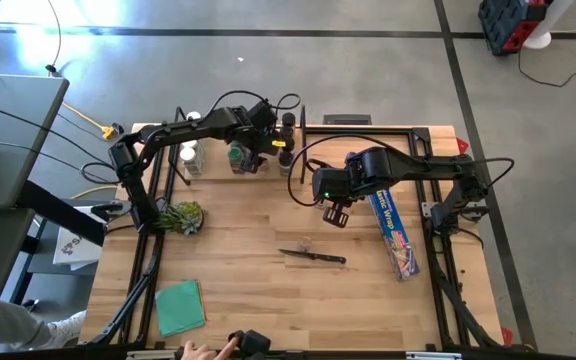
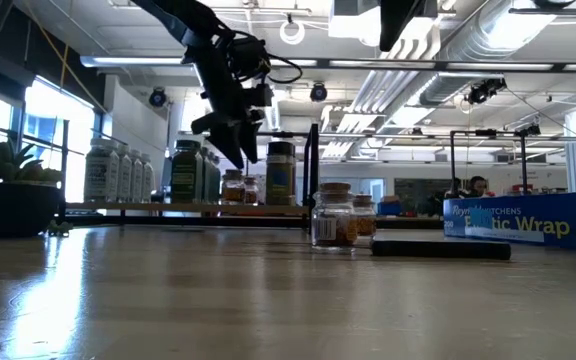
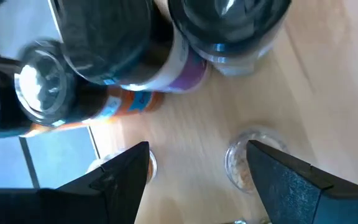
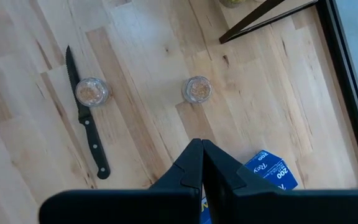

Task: Shelf spices
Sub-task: Adjust the brown and green lid seasoning bottles on the shelf

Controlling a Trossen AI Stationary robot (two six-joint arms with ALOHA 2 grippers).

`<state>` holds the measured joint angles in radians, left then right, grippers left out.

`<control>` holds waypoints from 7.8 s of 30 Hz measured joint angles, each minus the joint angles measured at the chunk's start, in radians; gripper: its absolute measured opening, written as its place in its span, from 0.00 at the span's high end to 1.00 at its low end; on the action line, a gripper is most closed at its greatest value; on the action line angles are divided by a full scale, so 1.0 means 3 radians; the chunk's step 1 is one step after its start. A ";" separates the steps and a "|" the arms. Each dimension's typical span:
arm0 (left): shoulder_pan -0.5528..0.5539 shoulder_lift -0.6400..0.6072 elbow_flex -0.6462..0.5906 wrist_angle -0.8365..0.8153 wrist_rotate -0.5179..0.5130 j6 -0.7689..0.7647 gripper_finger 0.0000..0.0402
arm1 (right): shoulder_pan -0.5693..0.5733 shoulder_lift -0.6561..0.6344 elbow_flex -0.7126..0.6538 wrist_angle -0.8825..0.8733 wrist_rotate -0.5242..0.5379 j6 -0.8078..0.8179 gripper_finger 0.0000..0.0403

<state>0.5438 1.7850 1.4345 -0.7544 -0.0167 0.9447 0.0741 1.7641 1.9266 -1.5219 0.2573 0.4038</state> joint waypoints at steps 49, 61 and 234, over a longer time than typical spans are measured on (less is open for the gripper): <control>0.0023 0.0021 -0.0003 -0.0246 -0.0480 -0.0088 0.34 | -0.0005 -0.0001 0.0000 0.0015 -0.0013 -0.0038 1.00; -0.0057 -0.0048 0.0000 -0.0403 -0.0850 -0.0094 0.34 | -0.0005 -0.0001 0.0000 0.0028 -0.0012 -0.0037 1.00; -0.0022 -0.0111 0.0001 0.0094 -0.0499 -0.0716 0.34 | -0.0044 -0.0001 -0.0001 0.0078 -0.0047 -0.0087 1.00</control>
<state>0.5373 1.7518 1.4349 -0.7261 -0.1662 0.7300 0.0608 1.7638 1.9265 -1.4984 0.2432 0.3777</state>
